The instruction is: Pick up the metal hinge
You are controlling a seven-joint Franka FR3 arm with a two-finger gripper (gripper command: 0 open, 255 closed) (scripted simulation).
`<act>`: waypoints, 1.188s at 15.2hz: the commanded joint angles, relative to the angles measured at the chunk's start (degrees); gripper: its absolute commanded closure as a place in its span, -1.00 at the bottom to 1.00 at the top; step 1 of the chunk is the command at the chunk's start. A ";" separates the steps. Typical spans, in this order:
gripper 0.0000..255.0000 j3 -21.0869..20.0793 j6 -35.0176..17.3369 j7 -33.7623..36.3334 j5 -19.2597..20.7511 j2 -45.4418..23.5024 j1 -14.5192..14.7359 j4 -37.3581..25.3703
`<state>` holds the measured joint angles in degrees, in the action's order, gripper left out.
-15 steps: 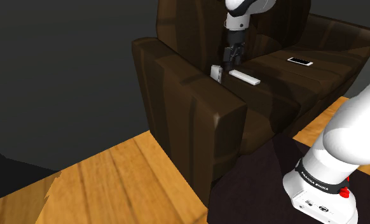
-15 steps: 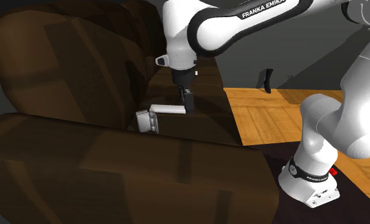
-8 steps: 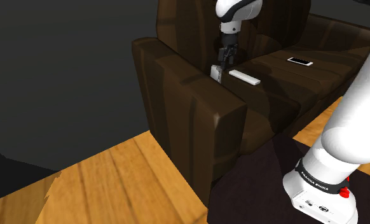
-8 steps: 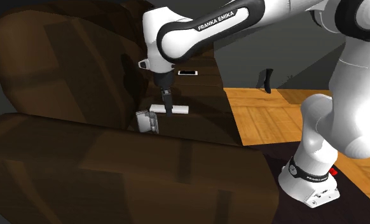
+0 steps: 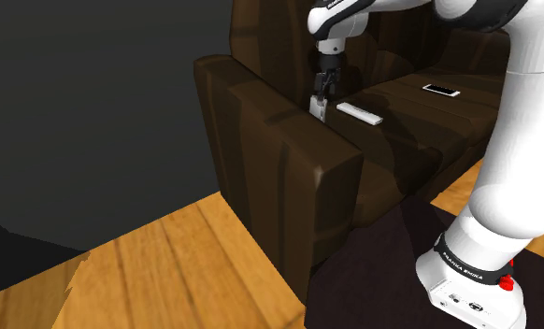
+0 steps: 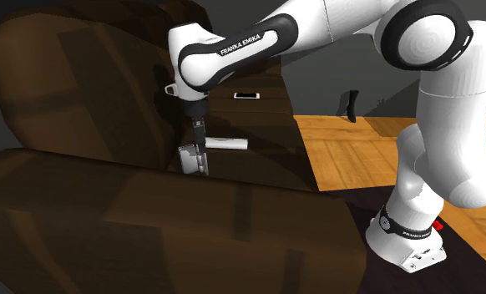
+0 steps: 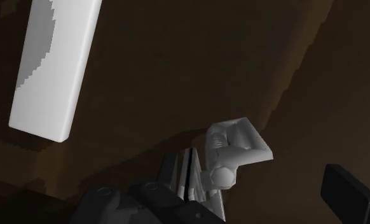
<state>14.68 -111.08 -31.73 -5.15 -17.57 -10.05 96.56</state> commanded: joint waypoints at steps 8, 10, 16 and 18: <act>1.00 -0.22 -4.57 -0.53 -0.69 -2.04 -0.18 2.54; 1.00 -0.22 -4.54 -0.53 -0.70 -2.08 -0.18 2.47; 1.00 -0.22 -4.54 -0.54 -0.70 -2.08 -0.19 2.47; 1.00 -0.19 -3.86 -0.45 -0.59 -1.77 -0.15 2.10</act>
<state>14.46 -115.28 -32.23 -5.81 -19.56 -10.22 98.81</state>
